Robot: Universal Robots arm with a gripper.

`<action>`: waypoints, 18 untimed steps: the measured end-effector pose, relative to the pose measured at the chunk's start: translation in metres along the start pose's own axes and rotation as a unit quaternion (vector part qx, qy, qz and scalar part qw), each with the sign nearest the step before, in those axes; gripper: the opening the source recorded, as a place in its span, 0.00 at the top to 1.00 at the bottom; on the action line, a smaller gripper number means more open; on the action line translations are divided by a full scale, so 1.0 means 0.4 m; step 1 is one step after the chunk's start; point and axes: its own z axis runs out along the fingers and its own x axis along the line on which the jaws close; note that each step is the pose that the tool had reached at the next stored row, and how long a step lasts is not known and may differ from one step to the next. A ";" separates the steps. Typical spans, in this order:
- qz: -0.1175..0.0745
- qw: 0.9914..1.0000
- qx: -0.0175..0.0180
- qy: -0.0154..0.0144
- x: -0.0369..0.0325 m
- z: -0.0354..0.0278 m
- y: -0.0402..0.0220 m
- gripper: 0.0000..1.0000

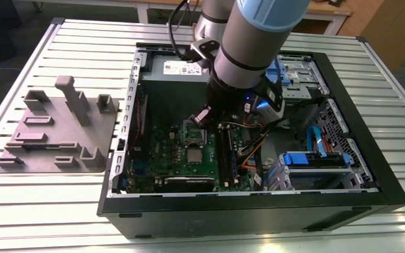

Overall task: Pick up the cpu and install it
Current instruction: 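Close the cpu cover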

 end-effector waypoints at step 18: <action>-0.071 0.997 -0.037 -0.021 -0.023 0.024 -0.008 0.89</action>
